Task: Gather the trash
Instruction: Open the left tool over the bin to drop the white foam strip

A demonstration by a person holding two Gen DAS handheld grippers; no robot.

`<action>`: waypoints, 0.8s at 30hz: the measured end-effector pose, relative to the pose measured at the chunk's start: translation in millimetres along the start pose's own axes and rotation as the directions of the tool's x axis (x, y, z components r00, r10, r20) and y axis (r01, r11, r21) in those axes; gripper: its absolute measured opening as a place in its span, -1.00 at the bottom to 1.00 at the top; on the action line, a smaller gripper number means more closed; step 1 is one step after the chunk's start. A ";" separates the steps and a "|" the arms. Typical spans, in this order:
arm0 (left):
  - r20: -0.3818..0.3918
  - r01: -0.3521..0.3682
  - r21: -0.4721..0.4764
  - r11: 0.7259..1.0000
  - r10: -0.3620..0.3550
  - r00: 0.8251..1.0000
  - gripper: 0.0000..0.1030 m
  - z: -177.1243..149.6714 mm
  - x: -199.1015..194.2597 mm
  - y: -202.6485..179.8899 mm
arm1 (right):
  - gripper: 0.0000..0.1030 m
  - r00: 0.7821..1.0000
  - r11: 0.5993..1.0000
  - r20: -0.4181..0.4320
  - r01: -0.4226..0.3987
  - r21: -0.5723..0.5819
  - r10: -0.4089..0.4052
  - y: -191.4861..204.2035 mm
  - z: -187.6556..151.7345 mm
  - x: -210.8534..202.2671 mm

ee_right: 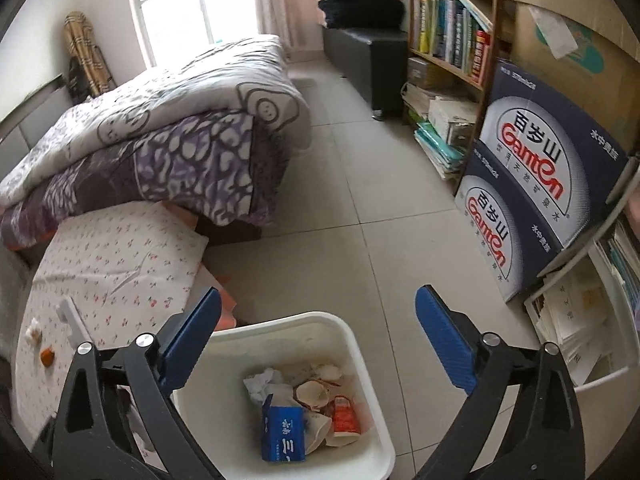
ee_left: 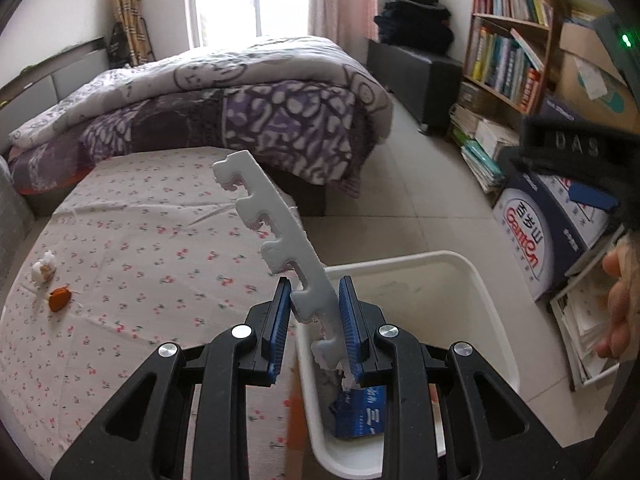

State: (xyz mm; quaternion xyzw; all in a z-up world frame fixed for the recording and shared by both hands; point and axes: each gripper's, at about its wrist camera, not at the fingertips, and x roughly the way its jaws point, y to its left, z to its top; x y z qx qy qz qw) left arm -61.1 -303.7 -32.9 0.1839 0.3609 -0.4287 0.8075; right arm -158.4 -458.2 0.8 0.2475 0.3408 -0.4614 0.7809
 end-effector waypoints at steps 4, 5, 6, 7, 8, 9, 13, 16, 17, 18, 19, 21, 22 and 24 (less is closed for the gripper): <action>-0.013 0.036 0.030 0.999 -0.035 0.999 -0.48 -3.0 4.1 -13.7 | 0.84 1.000 0.999 0.008 0.010 0.040 -0.010 -10.9 3.3 -0.3; -0.017 0.044 0.036 0.998 -0.044 0.999 -0.47 -3.5 4.7 -15.9 | 0.84 1.000 0.999 0.010 0.009 0.050 -0.010 -12.7 3.9 -0.6; -0.022 0.057 0.043 0.997 -0.056 0.998 -0.47 -3.6 5.4 -17.7 | 0.84 1.000 0.998 0.010 0.007 0.057 -0.008 -14.1 4.1 -0.9; -0.028 0.078 0.050 0.996 -0.077 0.997 -0.47 -4.3 6.0 -20.0 | 0.84 1.000 0.998 0.010 0.004 0.066 -0.005 -15.3 4.8 -1.0; -0.031 0.088 0.054 0.995 -0.086 0.996 -0.46 -4.6 6.6 -21.4 | 0.84 1.000 0.997 0.010 0.002 0.072 -0.002 -15.6 5.4 -1.1; -0.035 0.098 0.058 0.994 -0.096 0.995 -0.46 -5.0 6.8 -22.9 | 0.84 1.000 0.997 0.010 0.000 0.075 0.000 -15.3 5.7 -1.1; -0.045 0.139 0.054 0.989 -0.137 0.990 0.05 -5.6 6.7 -22.9 | 0.84 1.000 0.998 0.007 -0.012 0.067 0.011 -9.0 6.5 -1.0; -0.049 0.156 0.046 0.987 -0.154 0.987 0.29 -4.9 4.7 -19.1 | 0.84 1.000 0.998 0.009 -0.020 0.058 0.020 -1.3 6.7 -2.1; -0.046 0.149 0.044 0.988 -0.147 0.988 0.41 -5.0 3.3 -16.8 | 0.84 1.000 0.998 0.010 -0.025 0.058 0.024 1.7 7.2 -3.1; -0.041 0.141 0.042 0.989 -0.139 0.989 0.43 -5.1 1.8 -14.1 | 0.84 1.000 0.998 0.010 -0.028 0.059 0.028 3.1 7.1 -3.6; -0.040 0.131 0.042 0.990 -0.130 0.991 0.45 -5.3 1.2 -10.5 | 0.84 0.999 0.998 0.010 -0.035 0.061 0.034 5.6 7.3 -4.2; -0.049 0.095 0.032 0.995 -0.094 0.994 0.47 -5.7 1.6 2.3 | 0.85 0.999 0.997 0.010 -0.049 0.066 0.048 11.5 7.6 -5.4; -0.052 0.078 0.026 0.997 -0.077 0.996 0.50 -5.6 1.9 8.6 | 0.85 0.998 0.996 0.009 -0.056 0.066 0.056 15.1 7.9 -5.6; -0.072 0.020 0.006 1.000 -0.019 0.997 0.52 -5.2 5.3 32.2 | 0.86 0.998 0.996 0.007 -0.066 0.060 0.066 22.8 7.3 -6.0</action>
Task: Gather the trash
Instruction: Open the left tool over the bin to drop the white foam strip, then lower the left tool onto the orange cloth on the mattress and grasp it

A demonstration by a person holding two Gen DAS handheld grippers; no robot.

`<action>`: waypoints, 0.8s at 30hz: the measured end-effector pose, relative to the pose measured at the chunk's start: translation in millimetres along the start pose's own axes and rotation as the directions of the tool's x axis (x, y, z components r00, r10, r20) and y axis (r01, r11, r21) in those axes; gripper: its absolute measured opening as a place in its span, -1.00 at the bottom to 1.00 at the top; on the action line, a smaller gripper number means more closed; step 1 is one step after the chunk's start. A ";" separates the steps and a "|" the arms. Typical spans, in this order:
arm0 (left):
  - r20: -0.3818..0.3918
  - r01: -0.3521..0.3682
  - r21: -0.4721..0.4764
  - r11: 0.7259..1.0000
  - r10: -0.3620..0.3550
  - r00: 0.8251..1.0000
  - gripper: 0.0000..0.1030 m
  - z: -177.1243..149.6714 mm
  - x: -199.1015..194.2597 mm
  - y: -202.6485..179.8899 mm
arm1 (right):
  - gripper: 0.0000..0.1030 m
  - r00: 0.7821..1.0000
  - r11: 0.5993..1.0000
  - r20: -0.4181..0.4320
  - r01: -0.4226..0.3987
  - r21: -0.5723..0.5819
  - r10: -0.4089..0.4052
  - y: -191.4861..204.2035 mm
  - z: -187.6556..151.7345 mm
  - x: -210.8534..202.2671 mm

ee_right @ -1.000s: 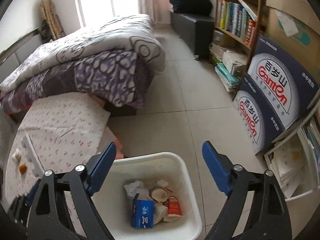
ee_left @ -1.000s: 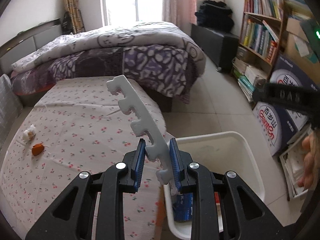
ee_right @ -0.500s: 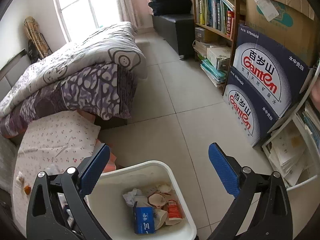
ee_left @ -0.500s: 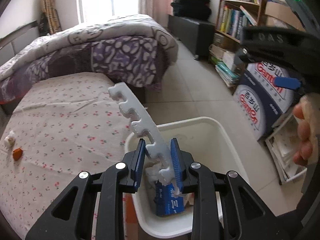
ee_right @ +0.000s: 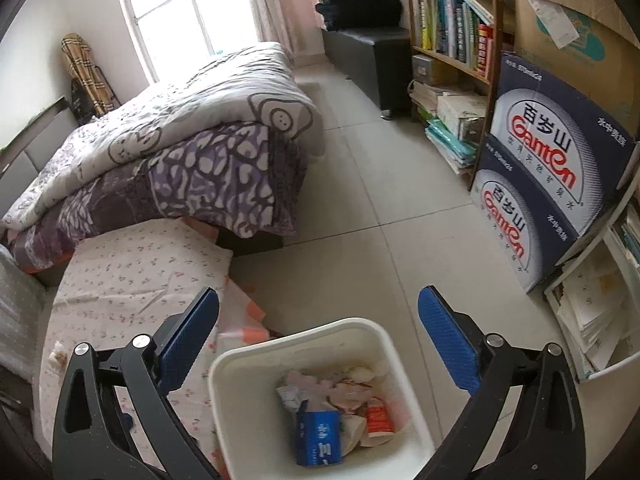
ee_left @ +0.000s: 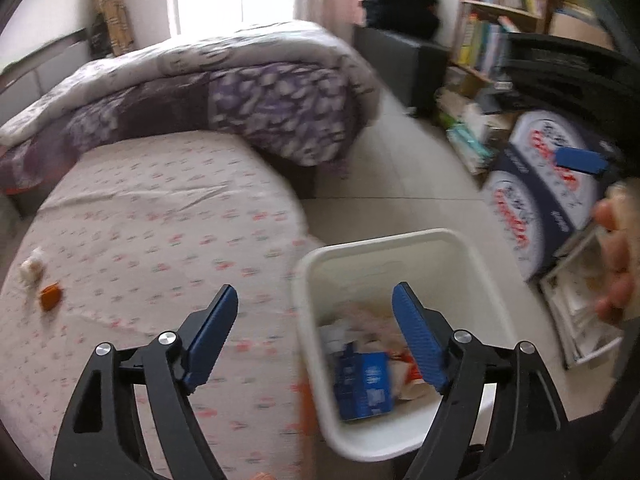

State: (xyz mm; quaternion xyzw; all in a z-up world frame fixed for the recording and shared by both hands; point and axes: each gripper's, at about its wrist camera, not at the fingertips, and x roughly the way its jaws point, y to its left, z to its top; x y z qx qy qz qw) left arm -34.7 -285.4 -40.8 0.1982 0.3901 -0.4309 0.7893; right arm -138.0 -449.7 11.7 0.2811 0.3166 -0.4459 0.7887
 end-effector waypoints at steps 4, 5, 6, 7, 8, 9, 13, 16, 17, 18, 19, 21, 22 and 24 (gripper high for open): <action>-0.053 -0.120 -0.048 0.992 0.117 0.992 0.56 3.8 7.5 52.1 | 0.86 0.999 0.999 -0.020 -0.025 -0.031 0.025 22.6 -5.4 4.1; -0.075 -0.153 -0.071 0.986 0.147 0.986 0.56 5.0 10.5 71.1 | 0.86 0.999 0.999 -0.025 -0.031 -0.042 0.030 29.2 -6.9 5.1; -0.090 -0.176 -0.092 0.980 0.168 0.982 0.56 5.2 12.3 86.4 | 0.86 0.999 0.998 -0.028 -0.037 -0.052 0.035 35.0 -8.2 6.0; -0.108 -0.212 -0.130 0.969 0.198 0.974 0.56 5.7 15.0 110.9 | 0.86 0.999 0.997 -0.033 -0.043 -0.063 0.041 42.1 -10.1 7.0; -0.120 -0.232 -0.152 0.961 0.215 0.969 0.56 5.2 16.5 126.0 | 0.86 0.998 0.996 -0.037 -0.048 -0.074 0.046 48.8 -11.8 7.9; -0.137 -0.260 -0.187 0.947 0.237 0.962 0.56 4.7 19.2 147.8 | 0.86 0.998 0.995 -0.041 -0.053 -0.083 0.049 54.0 -13.2 8.8; -0.186 -0.328 -0.260 0.908 0.286 0.940 0.57 0.7 27.9 211.5 | 0.86 0.996 0.992 -0.064 -0.067 -0.106 0.061 75.4 -17.6 15.7; -0.210 -0.366 -0.202 0.909 0.325 0.922 0.56 -3.6 36.3 251.0 | 0.86 0.994 0.990 -0.086 -0.083 -0.111 0.074 86.8 -19.9 21.2; -0.212 -0.375 -0.182 0.909 0.336 0.918 0.56 -5.8 38.1 259.9 | 0.86 0.993 0.989 -0.092 -0.088 -0.115 0.078 91.2 -20.8 22.6; -0.213 -0.380 -0.167 0.910 0.343 0.915 0.56 -6.9 40.9 268.2 | 0.86 0.992 0.988 -0.096 -0.092 -0.121 0.081 95.0 -21.3 23.5; -0.211 -0.371 -0.159 0.915 0.336 0.918 0.56 -8.8 43.3 279.6 | 0.86 0.992 0.987 -0.098 -0.094 -0.132 0.082 99.3 -22.4 24.3; -0.211 -0.315 -0.147 0.938 0.281 0.936 0.56 -13.6 50.5 301.4 | 0.86 0.992 0.984 -0.099 -0.094 -0.149 0.079 106.6 -23.6 25.8; -0.223 -0.299 -0.120 0.947 0.268 0.937 0.56 -15.6 54.9 307.4 | 0.86 0.992 0.983 -0.100 -0.097 -0.154 0.082 109.9 -24.1 26.3; -0.240 -0.281 -0.061 0.958 0.259 0.936 0.56 -17.1 61.9 310.2 | 0.86 0.991 0.982 -0.104 -0.103 -0.161 0.087 115.1 -25.5 26.4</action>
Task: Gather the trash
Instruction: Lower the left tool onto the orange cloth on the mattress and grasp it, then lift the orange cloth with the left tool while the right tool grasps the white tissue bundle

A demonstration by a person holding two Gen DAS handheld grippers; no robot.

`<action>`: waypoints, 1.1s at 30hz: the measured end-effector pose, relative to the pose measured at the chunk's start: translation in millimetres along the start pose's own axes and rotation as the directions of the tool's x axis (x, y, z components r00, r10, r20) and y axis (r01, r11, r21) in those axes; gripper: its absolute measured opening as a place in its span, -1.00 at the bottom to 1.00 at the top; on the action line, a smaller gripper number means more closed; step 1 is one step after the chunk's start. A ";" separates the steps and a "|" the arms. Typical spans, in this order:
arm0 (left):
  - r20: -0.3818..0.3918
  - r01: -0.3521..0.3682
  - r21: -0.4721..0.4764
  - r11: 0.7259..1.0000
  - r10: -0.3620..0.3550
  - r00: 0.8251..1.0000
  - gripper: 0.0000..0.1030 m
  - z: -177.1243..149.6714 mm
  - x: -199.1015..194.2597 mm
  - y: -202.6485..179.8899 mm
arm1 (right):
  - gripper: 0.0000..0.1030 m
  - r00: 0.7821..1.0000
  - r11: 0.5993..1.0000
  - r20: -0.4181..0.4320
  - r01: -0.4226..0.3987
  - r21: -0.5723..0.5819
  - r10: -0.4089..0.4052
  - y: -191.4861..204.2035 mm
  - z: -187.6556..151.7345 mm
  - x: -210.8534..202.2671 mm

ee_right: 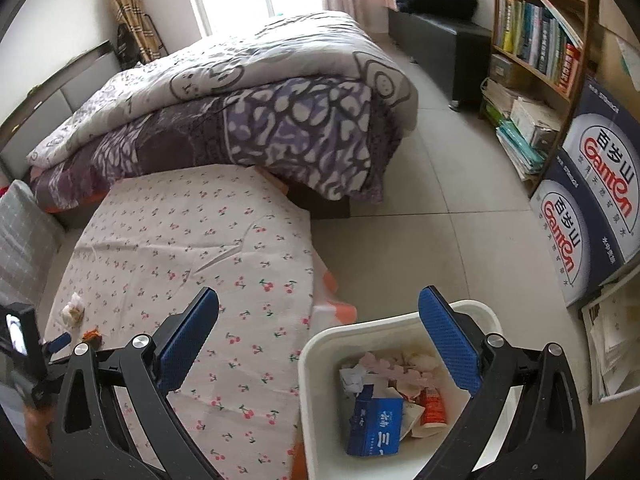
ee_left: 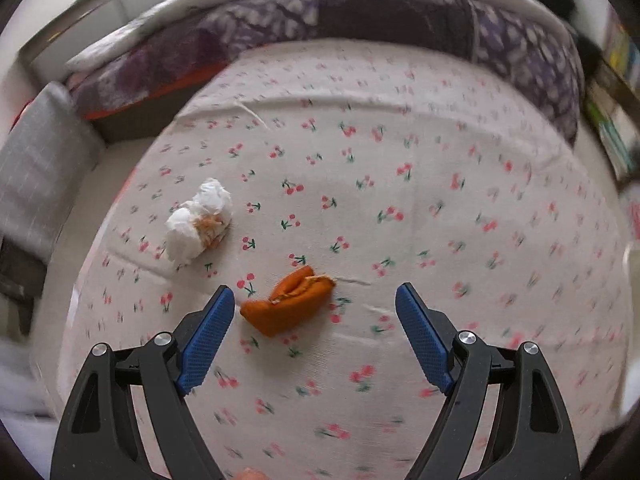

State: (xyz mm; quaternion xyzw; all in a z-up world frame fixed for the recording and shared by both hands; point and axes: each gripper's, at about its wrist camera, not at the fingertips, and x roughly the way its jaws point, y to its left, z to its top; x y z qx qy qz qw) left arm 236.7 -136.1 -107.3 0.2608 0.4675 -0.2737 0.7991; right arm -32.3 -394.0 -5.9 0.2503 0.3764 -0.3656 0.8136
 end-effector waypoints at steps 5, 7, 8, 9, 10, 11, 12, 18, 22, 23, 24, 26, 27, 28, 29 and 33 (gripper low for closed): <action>-0.041 0.049 0.073 0.996 -0.046 0.998 0.53 2.6 21.6 7.2 | 0.86 1.000 1.000 -0.006 0.013 -0.023 -0.013 10.5 -0.9 5.5; -0.057 0.070 0.077 0.995 -0.065 0.996 0.43 2.4 29.4 8.9 | 0.86 1.000 1.000 -0.016 0.012 -0.018 -0.013 11.8 -1.0 8.9; -0.063 0.081 0.076 0.994 -0.077 0.995 0.36 2.0 32.7 9.8 | 0.86 1.000 1.000 -0.021 0.012 -0.016 -0.012 12.7 -1.0 10.3; -0.060 0.097 0.072 0.993 -0.093 0.994 0.33 1.6 33.6 10.9 | 0.86 1.000 1.000 -0.024 0.011 -0.016 -0.011 13.7 -1.5 11.1; -0.055 0.117 0.064 0.991 -0.113 0.992 0.23 0.9 33.0 12.5 | 0.86 1.000 1.000 -0.025 0.012 -0.019 -0.013 15.0 -1.8 11.8; -0.057 0.139 0.057 0.989 -0.136 0.989 0.10 0.8 33.0 13.8 | 0.86 1.000 1.000 -0.023 0.015 -0.024 -0.016 16.6 -2.3 11.9; -0.058 0.152 0.055 0.987 -0.149 0.987 0.04 0.8 33.0 14.9 | 0.86 1.000 0.999 -0.022 0.016 -0.027 -0.017 17.7 -2.7 12.1; -0.061 0.178 0.027 0.984 -0.176 0.982 -0.40 -9.0 26.7 21.4 | 0.86 1.000 0.999 -0.030 0.009 -0.033 -0.010 21.9 -4.4 12.7; -0.047 0.199 -0.052 0.979 -0.201 0.978 -0.57 -18.4 20.9 29.6 | 0.86 1.000 0.999 -0.028 -0.001 -0.033 0.000 26.2 -5.9 11.3; -0.040 0.203 -0.077 0.976 -0.206 0.978 -0.57 -22.6 18.2 31.7 | 0.86 1.000 0.999 -0.029 -0.004 -0.032 0.003 27.0 -6.3 11.3; -0.035 0.206 -0.094 0.974 -0.210 0.977 -0.58 -26.2 15.1 33.2 | 0.86 1.000 0.999 -0.030 -0.007 -0.031 0.006 28.6 -6.4 11.7; -0.034 0.193 -0.130 0.972 -0.199 0.979 -0.59 -36.2 5.5 36.8 | 0.86 0.999 0.999 -0.034 -0.018 -0.029 0.017 34.0 -7.3 12.5; -0.036 0.179 -0.142 0.973 -0.186 0.982 -0.59 -39.7 -0.3 38.6 | 0.86 0.999 0.999 -0.037 -0.027 -0.029 0.026 38.5 -7.6 13.4; -0.034 0.158 -0.164 0.974 -0.166 0.986 -0.59 -45.4 -12.2 42.8 | 0.86 0.999 0.999 -0.039 -0.033 -0.030 0.032 42.0 -8.0 14.1; -0.032 0.147 -0.184 0.972 -0.155 0.987 -0.59 -49.1 -20.7 46.5 | 0.86 0.998 0.999 -0.042 -0.044 -0.032 0.042 47.9 -9.2 15.0; -0.005 0.102 -0.361 0.927 -0.111 0.994 -0.59 -68.5 -75.3 78.2 | 0.86 0.996 0.993 -0.064 -0.072 -0.097 0.066 84.0 -18.5 24.8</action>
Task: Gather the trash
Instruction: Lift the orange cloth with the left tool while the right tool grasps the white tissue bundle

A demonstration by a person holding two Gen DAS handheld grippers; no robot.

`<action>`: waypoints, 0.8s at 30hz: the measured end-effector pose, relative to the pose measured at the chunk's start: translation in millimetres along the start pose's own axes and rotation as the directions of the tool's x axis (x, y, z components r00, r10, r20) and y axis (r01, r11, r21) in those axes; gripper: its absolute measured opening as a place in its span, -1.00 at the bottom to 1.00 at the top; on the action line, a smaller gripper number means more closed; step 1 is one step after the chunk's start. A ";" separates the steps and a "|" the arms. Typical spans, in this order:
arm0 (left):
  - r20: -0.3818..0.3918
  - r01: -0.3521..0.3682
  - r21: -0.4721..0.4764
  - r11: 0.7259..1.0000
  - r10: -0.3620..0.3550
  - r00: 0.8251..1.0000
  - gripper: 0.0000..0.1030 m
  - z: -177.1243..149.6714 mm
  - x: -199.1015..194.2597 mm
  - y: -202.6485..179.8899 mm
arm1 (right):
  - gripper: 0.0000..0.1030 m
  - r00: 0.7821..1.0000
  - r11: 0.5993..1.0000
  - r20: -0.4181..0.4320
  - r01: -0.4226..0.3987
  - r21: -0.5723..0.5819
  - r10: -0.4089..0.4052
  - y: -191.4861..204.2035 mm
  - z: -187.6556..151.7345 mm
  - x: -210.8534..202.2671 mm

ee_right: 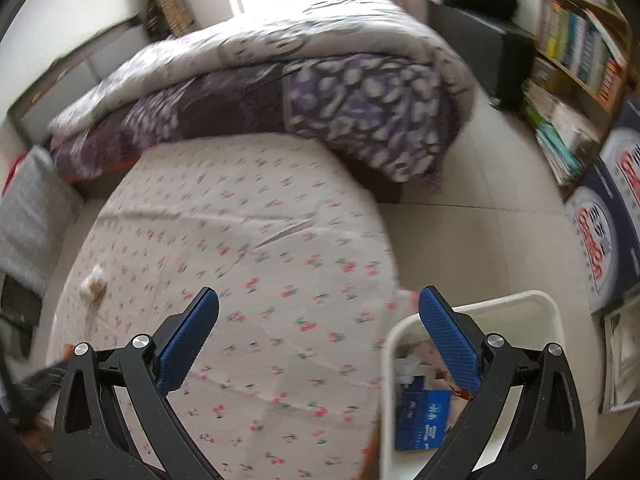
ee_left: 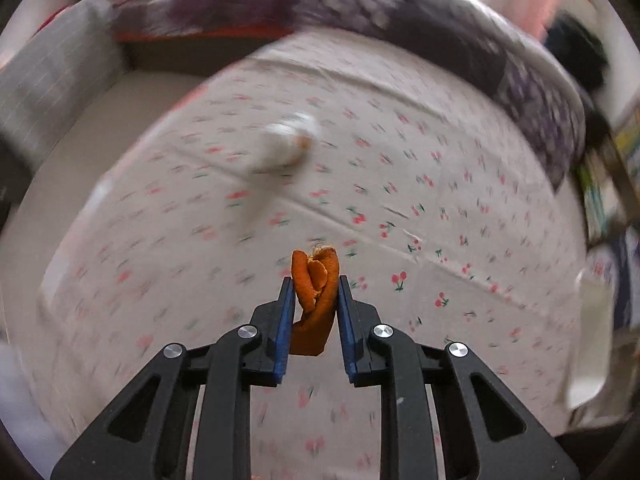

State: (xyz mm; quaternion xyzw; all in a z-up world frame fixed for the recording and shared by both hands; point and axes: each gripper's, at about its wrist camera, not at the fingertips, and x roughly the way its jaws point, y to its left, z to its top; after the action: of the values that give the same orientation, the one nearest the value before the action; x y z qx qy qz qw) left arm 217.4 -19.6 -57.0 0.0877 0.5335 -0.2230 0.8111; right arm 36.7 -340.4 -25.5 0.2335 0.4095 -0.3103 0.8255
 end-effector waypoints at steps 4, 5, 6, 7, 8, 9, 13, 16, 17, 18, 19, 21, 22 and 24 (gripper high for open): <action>0.042 -0.039 -0.189 0.981 0.048 0.998 -0.59 -16.6 -49.8 32.1 | 0.86 0.997 0.997 -0.063 -0.049 -0.057 0.045 64.6 -6.7 23.5; 0.044 -0.036 -0.226 0.973 0.047 0.998 -0.59 -20.5 -55.7 36.8 | 0.86 0.995 0.996 -0.076 -0.072 -0.059 0.067 79.5 -6.9 26.9; 0.045 -0.025 -0.269 0.963 0.039 0.998 -0.59 -26.5 -61.3 43.0 | 0.86 0.990 0.991 -0.093 -0.113 -0.065 0.106 106.1 -6.1 32.4; 0.049 -0.023 -0.292 0.956 0.039 0.998 -0.59 -30.3 -64.4 46.0 | 0.86 0.987 0.989 -0.100 -0.133 -0.071 0.126 122.7 -5.9 34.8; 0.062 -0.028 -0.314 0.949 0.050 0.997 -0.58 -36.8 -69.4 48.9 | 0.86 0.983 0.984 -0.108 -0.158 -0.081 0.149 148.9 -5.1 38.2; 0.074 -0.036 -0.324 0.945 0.063 0.995 -0.59 -41.6 -71.6 50.4 | 0.86 0.979 0.981 -0.115 -0.176 -0.082 0.166 166.7 -4.5 40.4; 0.093 -0.047 -0.362 0.931 0.086 0.992 -0.59 -50.9 -71.5 62.2 | 0.86 0.963 0.974 -0.154 -0.227 -0.026 0.220 241.4 -5.1 61.3; 0.122 -0.042 -0.383 0.923 0.096 0.988 -0.59 -47.4 -79.4 72.2 | 0.86 0.969 0.981 -0.167 -0.188 -0.038 0.180 287.3 -8.1 86.7; 0.130 -0.056 -0.379 0.924 0.113 0.985 -0.59 -48.0 -82.8 73.7 | 0.86 0.973 0.984 -0.163 -0.174 -0.048 0.164 294.9 -9.4 91.6; 0.139 -0.070 -0.373 0.925 0.130 0.982 -0.58 -47.5 -86.0 74.2 | 0.86 0.978 0.987 -0.155 -0.149 -0.068 0.137 307.3 -10.9 100.7; 0.149 -0.074 -0.370 0.926 0.137 0.979 -0.58 -47.0 -89.3 75.6 | 0.86 0.982 0.988 -0.149 -0.129 -0.088 0.116 317.1 -12.6 107.6; 0.167 -0.068 -0.384 0.921 0.142 0.976 -0.58 -46.7 -94.9 81.5 | 0.86 0.985 0.986 -0.139 -0.115 -0.118 0.098 328.6 -16.8 115.7; 0.173 -0.073 -0.393 0.916 0.152 0.973 -0.58 -46.4 -96.4 85.7 | 0.87 0.987 0.985 -0.137 -0.104 -0.138 0.085 335.4 -19.2 121.7; 0.168 -0.088 -0.409 0.908 0.170 0.971 -0.58 -46.8 -96.9 93.2 | 0.86 0.987 0.983 -0.143 -0.090 -0.158 0.068 342.1 -23.1 132.2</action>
State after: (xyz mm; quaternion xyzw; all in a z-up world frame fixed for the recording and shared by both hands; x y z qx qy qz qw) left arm 189.1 106.7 2.3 -0.0671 0.4765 -0.0632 0.8743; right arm 327.5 -129.1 -101.9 0.2015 0.4799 -0.2257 0.8235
